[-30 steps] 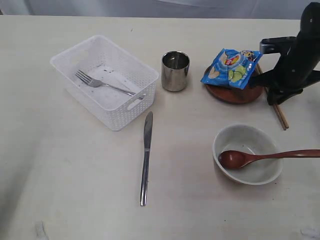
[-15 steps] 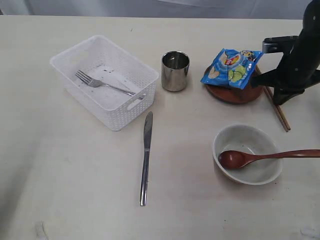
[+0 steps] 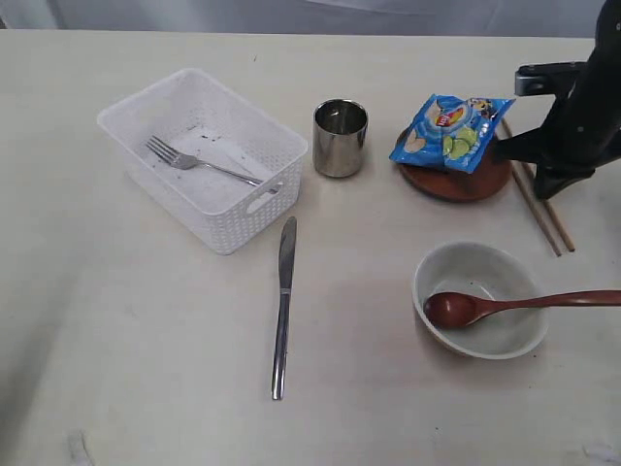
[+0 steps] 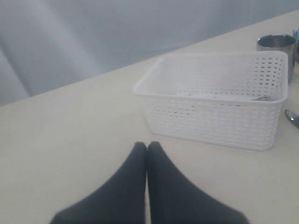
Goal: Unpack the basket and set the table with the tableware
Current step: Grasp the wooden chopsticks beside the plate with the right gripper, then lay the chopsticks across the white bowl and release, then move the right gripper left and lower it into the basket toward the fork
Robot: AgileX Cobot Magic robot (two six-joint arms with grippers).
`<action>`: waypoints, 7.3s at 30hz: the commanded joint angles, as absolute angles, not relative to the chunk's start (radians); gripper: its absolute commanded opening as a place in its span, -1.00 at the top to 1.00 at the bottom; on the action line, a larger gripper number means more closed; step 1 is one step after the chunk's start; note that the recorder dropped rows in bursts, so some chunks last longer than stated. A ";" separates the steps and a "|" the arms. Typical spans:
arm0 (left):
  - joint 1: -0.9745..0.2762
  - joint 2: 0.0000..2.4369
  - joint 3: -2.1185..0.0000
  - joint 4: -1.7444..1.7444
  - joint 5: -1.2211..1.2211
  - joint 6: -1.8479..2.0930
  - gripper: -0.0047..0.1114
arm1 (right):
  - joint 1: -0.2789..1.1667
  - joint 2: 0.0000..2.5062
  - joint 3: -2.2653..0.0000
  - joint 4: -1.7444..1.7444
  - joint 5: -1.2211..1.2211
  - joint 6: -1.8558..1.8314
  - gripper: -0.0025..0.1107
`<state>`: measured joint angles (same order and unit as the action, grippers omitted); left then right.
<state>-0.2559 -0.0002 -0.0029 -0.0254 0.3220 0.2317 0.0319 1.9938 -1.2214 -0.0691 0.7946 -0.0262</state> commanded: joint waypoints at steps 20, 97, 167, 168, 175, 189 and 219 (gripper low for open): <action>-0.262 0.000 0.000 -0.031 0.323 0.227 0.92 | 0.031 2.098 -1.288 -0.141 0.794 -0.045 0.84; -0.262 0.000 0.000 -0.031 0.323 0.227 0.92 | 0.410 1.483 -0.730 0.130 0.853 0.274 0.96; -0.262 0.000 0.000 -0.031 0.323 0.227 0.92 | 0.713 2.351 -2.270 0.201 1.221 -0.096 0.14; -0.262 0.000 0.000 -0.031 0.323 0.227 0.92 | 0.713 2.376 -2.291 0.195 1.221 -0.106 0.14; -0.262 0.000 0.000 -0.031 0.323 0.227 0.92 | 0.727 2.458 -2.318 0.171 1.221 -0.299 0.14; -0.262 0.000 0.000 -0.031 0.323 0.227 0.92 | 0.763 2.543 -2.318 0.105 1.221 -0.394 0.14; -0.262 0.000 0.000 -0.033 0.323 0.227 0.92 | 0.773 2.526 -2.369 0.092 1.176 -0.357 0.32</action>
